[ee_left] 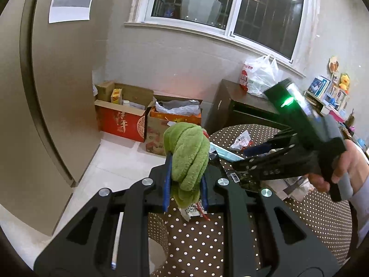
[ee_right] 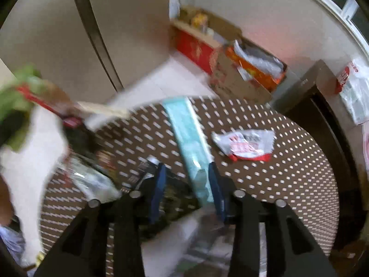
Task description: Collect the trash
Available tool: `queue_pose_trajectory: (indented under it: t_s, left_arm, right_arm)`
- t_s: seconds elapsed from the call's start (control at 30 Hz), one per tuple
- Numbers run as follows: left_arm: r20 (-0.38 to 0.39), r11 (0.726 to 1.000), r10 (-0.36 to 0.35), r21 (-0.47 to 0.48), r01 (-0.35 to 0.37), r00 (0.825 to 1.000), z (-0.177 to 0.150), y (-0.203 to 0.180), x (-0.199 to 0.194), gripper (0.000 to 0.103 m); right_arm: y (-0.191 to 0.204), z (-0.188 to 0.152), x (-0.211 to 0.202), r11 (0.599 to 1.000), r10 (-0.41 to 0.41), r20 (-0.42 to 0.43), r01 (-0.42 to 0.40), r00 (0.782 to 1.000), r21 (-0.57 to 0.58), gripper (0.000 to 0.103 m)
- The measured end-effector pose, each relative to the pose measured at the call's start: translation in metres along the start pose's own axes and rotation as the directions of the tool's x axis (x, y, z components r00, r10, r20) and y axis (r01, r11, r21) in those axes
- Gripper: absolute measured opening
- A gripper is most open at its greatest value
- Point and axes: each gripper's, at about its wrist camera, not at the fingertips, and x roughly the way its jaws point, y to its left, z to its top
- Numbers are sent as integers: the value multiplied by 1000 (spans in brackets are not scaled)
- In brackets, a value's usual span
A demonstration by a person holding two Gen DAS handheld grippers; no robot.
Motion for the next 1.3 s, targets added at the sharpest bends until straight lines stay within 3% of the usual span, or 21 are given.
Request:
queue_pose_trajectory:
  t_s: [0.03,0.1,0.13,0.33,0.37,0.4,0.47,0.6,0.7,0.77,1.07,1.17,1.3]
  left_arm:
    - [0,1000,2,3,-2,1000,0,-1,-1,20]
    - [2,1000,1,6,-2,1000,0,0,-2,20]
    - [1,1000,2,6,-2,1000,0,1,-3,20]
    - [5,1000,-2,11,2,1000,0,0,-5,20]
    - [10,1000,0,17,0,1000,0,-2,-6,20]
    - [16,1000,13,21,-13,1000,-1,-2,-6,20]
    - [16,999,43,22,-43,999,-3,0,-6,20]
    - [10,998,68,5,-68,998,-2,9,-8,19]
    - [25,995,97,-24,-96,995,-1,16,-14,18]
    - [21,997,68,-47,-67,997,-1,20,-18,18]
    - [46,996,82,-19,-81,996,-3,15,-52,18]
    - [55,995,99,-8,-99,994,-7,17,-70,18]
    - [62,991,135,4,-136,989,-16,24,-100,18]
  right_arm:
    - [5,-2,-7,999,44,25,-44,999,-4,39]
    - [16,-4,-18,992,125,68,-123,990,-35,56]
    - [23,-5,-21,986,161,81,-156,984,-56,59]
    - [53,5,1,983,174,54,-170,983,-66,60]
    - [53,8,5,979,199,56,-196,978,-49,58]
    - [52,10,10,975,222,54,-222,973,-14,33]
    - [49,12,13,963,263,62,-265,963,39,19]
    - [50,5,0,974,223,90,-226,971,32,16]
    - [41,-4,-12,978,180,113,-190,977,87,14]
    - [33,-11,-19,972,178,131,-195,975,130,14]
    - [43,-46,-77,948,249,238,-287,939,141,14]
    - [62,-56,-90,953,237,250,-274,939,127,14]
    - [96,-70,-102,942,285,274,-321,919,94,14]
